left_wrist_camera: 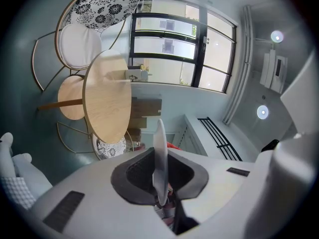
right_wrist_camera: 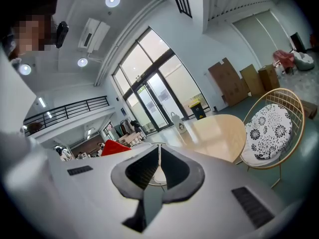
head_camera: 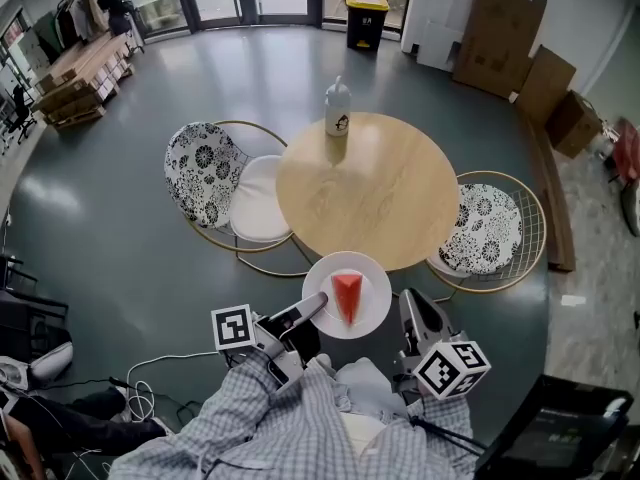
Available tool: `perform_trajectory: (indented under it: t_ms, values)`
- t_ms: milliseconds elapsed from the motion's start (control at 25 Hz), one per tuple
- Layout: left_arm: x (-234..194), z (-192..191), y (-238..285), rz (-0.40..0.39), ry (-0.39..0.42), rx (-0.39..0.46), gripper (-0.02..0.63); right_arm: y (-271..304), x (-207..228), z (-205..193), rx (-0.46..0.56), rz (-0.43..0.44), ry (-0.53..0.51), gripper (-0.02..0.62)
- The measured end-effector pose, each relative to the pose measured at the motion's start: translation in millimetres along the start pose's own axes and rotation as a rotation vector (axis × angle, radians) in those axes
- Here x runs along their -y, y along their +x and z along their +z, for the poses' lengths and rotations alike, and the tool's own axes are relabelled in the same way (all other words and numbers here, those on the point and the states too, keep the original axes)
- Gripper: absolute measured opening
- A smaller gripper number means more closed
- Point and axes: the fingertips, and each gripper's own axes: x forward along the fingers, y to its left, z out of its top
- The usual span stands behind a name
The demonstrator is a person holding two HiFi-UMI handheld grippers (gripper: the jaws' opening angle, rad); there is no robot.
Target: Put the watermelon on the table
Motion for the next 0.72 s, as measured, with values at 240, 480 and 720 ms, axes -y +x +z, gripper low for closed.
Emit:
perform_trajectory:
  t_ms: [240,480,720]
  values:
    - [-3,2,-13,0.001,0.001,-0.013,0.041,-7,-6,-12,0.006,-0.020,0.025,0.015]
    - [-7,3,-19,-0.006,-0.010,-0.009,0.041,-11,-4,-20,-0.003,-0.049,0.036,0.015]
    - [-6,8,-19,-0.014,-0.011,0.010,0.041,-7,-7,-10,0.008,-0.029,0.051,0.017]
